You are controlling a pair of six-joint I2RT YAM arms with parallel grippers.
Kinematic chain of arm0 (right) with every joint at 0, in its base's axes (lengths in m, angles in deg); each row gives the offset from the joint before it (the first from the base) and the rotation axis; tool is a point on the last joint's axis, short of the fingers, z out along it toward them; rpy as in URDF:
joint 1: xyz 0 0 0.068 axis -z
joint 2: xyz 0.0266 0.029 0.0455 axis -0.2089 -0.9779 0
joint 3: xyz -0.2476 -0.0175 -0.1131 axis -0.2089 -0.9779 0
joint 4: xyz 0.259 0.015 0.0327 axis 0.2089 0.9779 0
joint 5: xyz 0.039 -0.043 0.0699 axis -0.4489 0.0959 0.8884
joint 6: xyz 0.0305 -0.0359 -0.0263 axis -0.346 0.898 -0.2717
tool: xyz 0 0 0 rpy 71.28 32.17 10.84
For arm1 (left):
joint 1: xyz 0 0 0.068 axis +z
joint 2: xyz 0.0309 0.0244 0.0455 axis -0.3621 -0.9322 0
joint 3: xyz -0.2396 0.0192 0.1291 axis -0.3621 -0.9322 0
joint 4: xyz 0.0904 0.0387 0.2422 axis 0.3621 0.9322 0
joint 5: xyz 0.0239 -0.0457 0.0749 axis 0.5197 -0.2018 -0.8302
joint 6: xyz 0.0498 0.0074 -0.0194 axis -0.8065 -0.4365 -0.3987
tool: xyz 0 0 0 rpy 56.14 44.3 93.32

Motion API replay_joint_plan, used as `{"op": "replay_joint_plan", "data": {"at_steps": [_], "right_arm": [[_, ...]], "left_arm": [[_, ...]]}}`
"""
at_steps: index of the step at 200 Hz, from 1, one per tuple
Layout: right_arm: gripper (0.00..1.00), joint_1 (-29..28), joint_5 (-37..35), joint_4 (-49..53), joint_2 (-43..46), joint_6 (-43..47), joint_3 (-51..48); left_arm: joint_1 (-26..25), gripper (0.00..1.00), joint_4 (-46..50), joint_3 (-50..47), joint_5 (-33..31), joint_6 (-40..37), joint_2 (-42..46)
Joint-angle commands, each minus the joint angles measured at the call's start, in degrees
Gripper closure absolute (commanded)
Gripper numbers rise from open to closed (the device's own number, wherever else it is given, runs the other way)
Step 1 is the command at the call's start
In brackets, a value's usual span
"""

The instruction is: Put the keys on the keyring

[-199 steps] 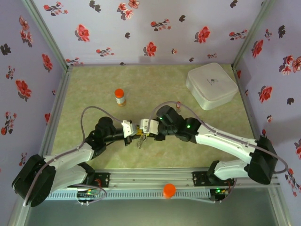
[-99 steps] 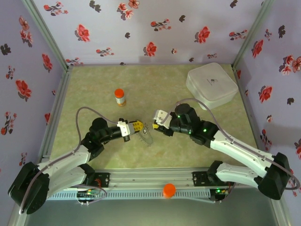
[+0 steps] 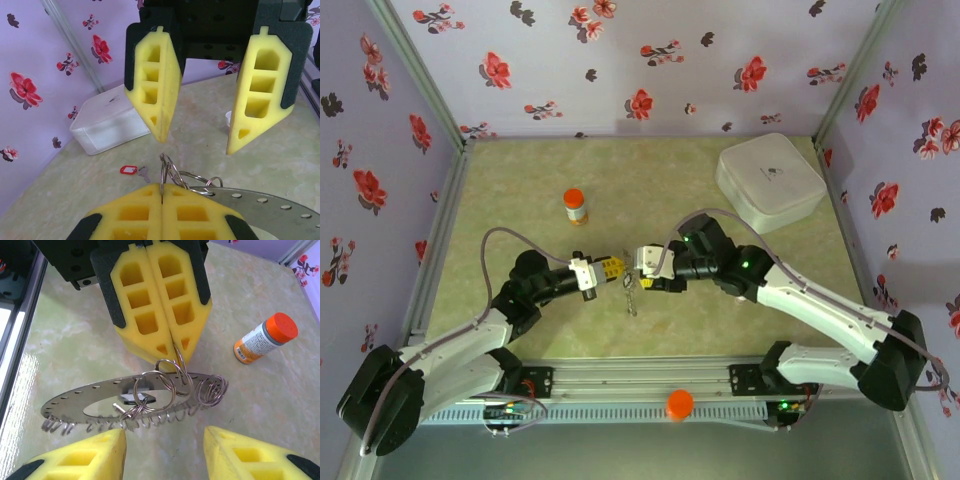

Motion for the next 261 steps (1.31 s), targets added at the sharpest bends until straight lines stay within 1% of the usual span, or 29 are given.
{"op": "replay_joint_plan", "data": {"at_steps": [1, 52, 90, 105, 146, 186, 241, 261], "right_arm": [[0.53, -0.37, 2.12, 2.51, -0.6, 3.65, 2.09], [0.5, -0.91, 3.64, 4.76, -3.75, 4.4, 5.11], [0.48, -1.05, 4.79, 7.12, -6.32, 6.53, 7.7], [0.5, -1.07, 5.31, 8.26, -7.37, 6.92, 8.7], [0.53, -1.1, 5.97, 10.1, -8.1, 7.32, 9.41], [0.57, -1.4, 6.42, 12.79, -7.45, 6.84, 9.15], [0.58, -2.5, 6.77, 13.31, -6.18, 5.34, 7.85], [0.58, -3.46, 5.87, 12.36, -6.01, 4.74, 7.03]], "left_arm": [[-0.13, 1.0, -0.81, 0.31, 1.15, -1.71, 0.26], [-0.51, 1.0, -0.02, 0.44, 1.86, -1.78, 0.4], [-0.57, 1.0, 0.51, 0.59, 2.34, -1.72, 0.32], [-0.57, 1.0, 1.17, 0.77, 2.46, -1.79, 0.25], [-0.66, 1.0, 1.66, 0.94, 2.65, -1.84, 0.17], [-0.65, 1.0, 0.36, 0.73, 0.26, -1.7, 0.29], [-0.64, 1.0, 0.19, 0.68, -2.07, -2.02, 0.16], [-0.61, 1.0, 0.17, 0.77, -2.4, -1.98, 0.07]]}}
